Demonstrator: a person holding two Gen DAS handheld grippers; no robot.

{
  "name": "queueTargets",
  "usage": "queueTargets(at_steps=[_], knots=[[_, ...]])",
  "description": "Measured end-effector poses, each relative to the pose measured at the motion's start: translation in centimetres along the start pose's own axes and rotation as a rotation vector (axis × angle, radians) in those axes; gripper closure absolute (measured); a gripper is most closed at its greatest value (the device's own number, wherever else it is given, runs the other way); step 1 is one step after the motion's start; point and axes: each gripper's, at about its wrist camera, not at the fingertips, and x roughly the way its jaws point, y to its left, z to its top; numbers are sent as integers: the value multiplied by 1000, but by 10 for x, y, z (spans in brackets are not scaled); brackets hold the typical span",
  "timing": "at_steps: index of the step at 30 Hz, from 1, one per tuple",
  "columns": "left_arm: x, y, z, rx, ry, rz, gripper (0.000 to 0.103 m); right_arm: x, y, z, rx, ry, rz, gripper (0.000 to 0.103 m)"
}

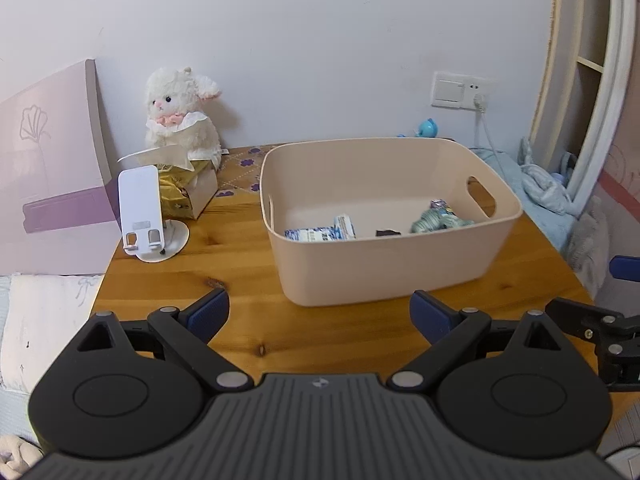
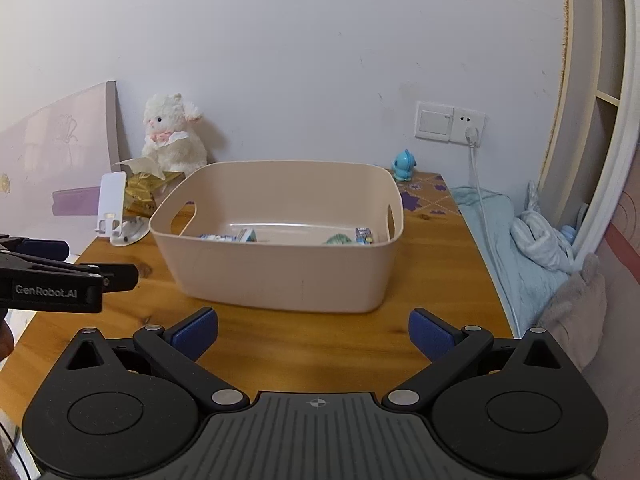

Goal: Organize objects

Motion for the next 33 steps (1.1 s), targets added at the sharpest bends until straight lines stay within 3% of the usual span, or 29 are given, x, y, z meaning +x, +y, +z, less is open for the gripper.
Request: queueTargets(at_steps=[11, 16, 33], knots=[[-45, -3, -17, 22, -26, -28, 6, -45, -2, -16, 13, -22, -2, 0], [-59, -2, -31, 6, -1, -35, 6, -60, 0, -20, 16, -34, 9, 0], [-100, 5, -51, 36, -45, -16, 6, -79, -2, -37, 39, -21, 17, 0]])
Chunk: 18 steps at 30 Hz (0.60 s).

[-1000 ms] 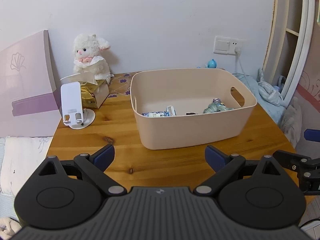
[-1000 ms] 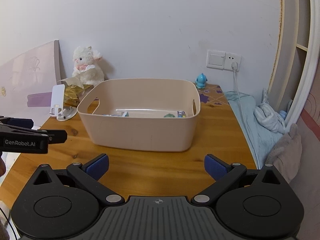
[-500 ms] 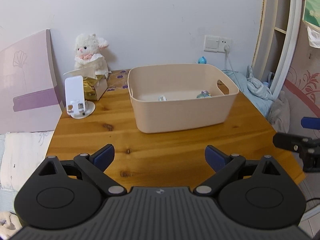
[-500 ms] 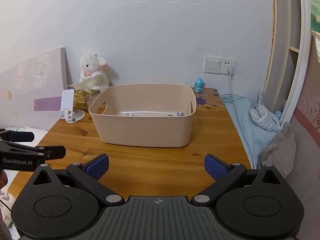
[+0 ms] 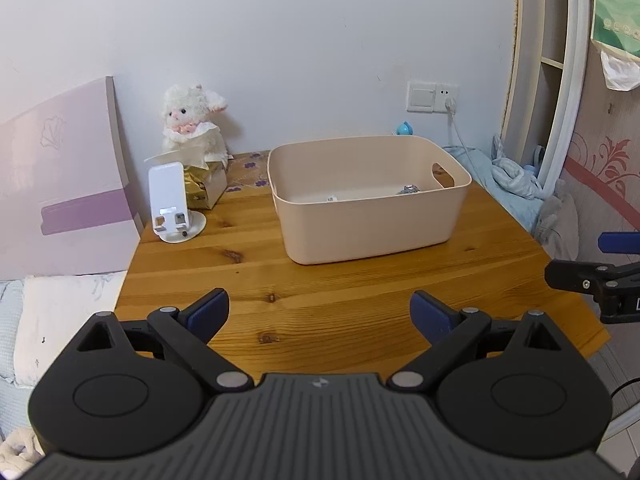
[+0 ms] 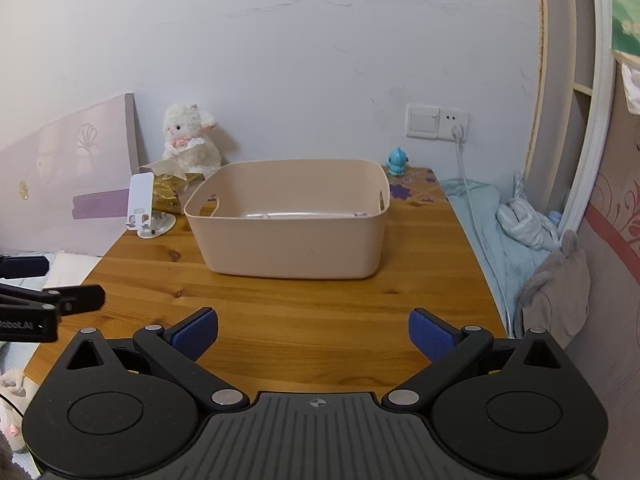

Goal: Organize objects

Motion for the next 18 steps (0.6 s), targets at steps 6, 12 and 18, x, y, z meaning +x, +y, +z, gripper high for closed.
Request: queueTargets(at_steps=[6, 12, 18], knots=[[-2, 2, -1, 0, 4, -3, 5, -5, -5, -3, 13, -4, -15, 0], [-1, 3, -1, -2, 6, -4, 5, -6, -3, -4, 11, -5, -20, 0], [12, 6, -1, -6, 44, -22, 5, 0, -3, -2, 18, 7, -16, 0]])
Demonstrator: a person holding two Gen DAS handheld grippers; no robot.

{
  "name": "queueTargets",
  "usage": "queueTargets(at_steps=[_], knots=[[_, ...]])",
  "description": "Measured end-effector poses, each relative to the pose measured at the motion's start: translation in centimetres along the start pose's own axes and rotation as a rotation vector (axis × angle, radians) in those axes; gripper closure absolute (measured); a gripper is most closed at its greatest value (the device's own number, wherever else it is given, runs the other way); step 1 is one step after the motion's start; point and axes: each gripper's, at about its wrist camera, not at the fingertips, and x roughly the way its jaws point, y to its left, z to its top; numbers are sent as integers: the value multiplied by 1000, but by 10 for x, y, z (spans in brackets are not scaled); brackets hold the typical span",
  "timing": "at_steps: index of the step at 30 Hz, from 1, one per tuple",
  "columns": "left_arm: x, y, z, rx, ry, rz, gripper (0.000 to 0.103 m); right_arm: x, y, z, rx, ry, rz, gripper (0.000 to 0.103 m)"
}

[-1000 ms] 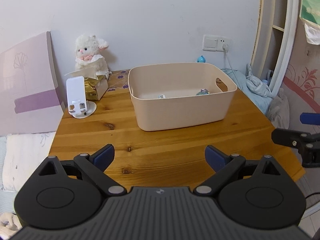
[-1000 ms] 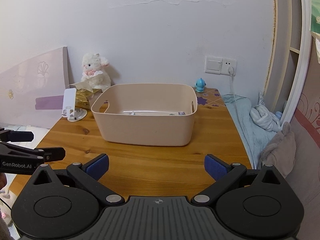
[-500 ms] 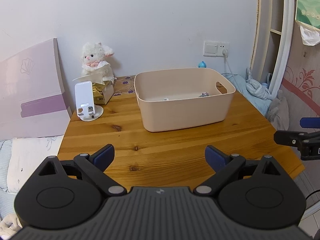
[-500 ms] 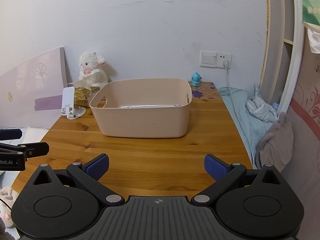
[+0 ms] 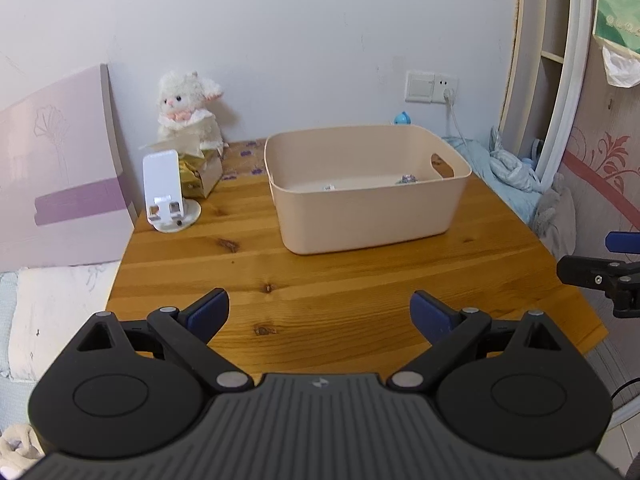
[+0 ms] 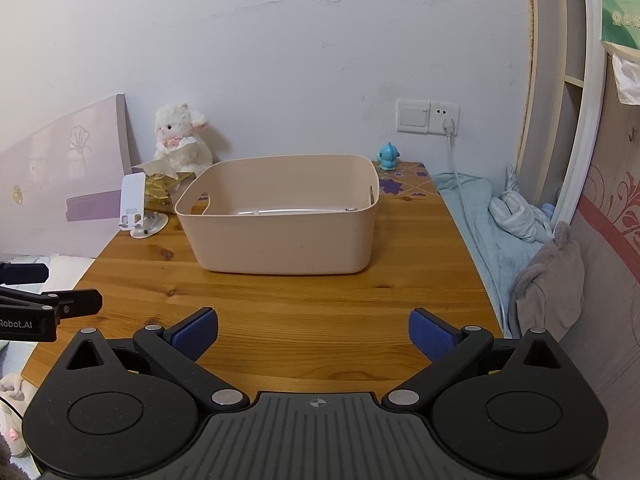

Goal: Organize objects

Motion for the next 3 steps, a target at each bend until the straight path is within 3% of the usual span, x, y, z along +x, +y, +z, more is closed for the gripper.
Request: queueTargets(at_steps=[3], knots=[[6, 3, 1, -3, 7, 3, 3, 7, -1, 1, 9, 12, -4, 0]])
